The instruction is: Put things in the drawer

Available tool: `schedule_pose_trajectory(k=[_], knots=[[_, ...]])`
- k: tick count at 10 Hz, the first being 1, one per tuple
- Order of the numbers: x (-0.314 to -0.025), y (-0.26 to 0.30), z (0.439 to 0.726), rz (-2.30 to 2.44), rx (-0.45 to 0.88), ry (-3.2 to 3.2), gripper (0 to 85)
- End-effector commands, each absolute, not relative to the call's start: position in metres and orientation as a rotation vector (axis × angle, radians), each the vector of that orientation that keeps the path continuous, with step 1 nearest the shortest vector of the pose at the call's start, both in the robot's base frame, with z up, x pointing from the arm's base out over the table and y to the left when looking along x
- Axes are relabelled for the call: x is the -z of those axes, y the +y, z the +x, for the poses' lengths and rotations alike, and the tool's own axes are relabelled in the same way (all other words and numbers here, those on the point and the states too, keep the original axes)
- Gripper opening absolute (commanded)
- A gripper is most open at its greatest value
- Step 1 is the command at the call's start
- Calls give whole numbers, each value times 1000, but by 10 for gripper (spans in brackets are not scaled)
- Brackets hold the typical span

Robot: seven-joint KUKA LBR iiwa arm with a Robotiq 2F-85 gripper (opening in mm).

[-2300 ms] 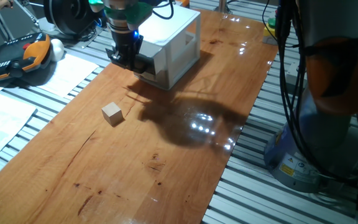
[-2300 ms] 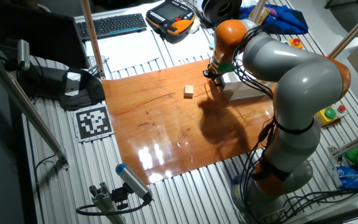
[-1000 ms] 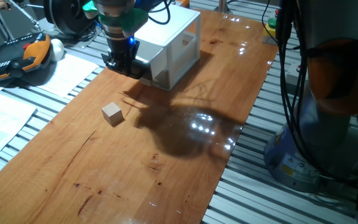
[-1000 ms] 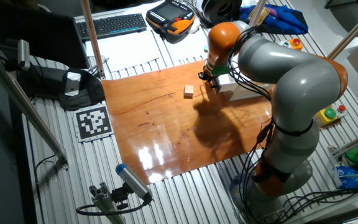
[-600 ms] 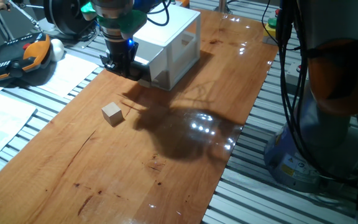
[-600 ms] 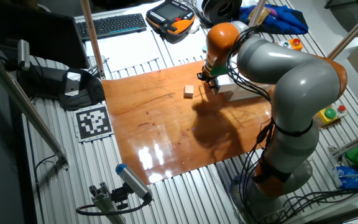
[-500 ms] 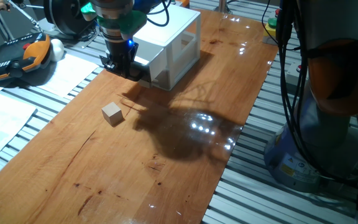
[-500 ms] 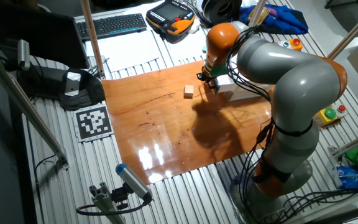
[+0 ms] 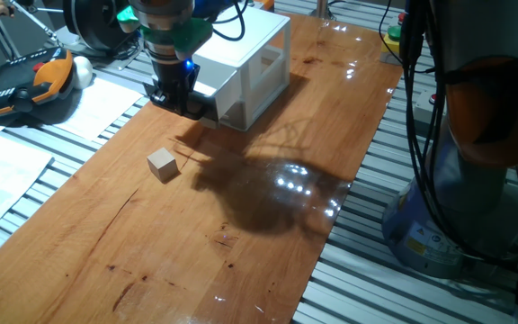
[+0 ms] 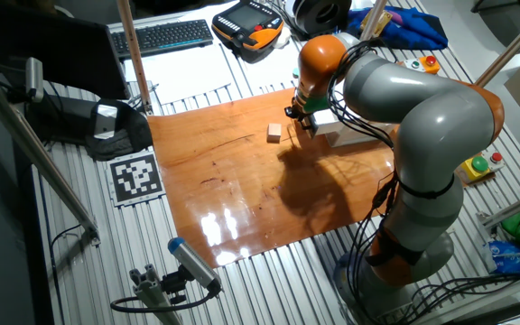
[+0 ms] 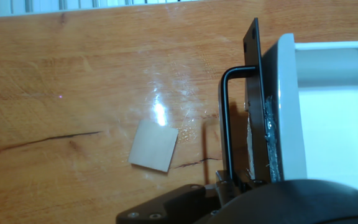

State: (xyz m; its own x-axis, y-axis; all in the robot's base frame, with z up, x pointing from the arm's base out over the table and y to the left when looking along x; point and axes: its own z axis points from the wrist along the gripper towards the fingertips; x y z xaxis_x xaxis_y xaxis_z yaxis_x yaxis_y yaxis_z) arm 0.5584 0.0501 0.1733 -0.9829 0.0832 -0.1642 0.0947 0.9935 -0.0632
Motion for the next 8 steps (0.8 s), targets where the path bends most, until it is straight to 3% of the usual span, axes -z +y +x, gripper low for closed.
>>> schedule_pose_trajectory(k=[1,8], knots=[[-173,50,558,134,104,2975,0],[-174,51,558,127,100,2975,0]])
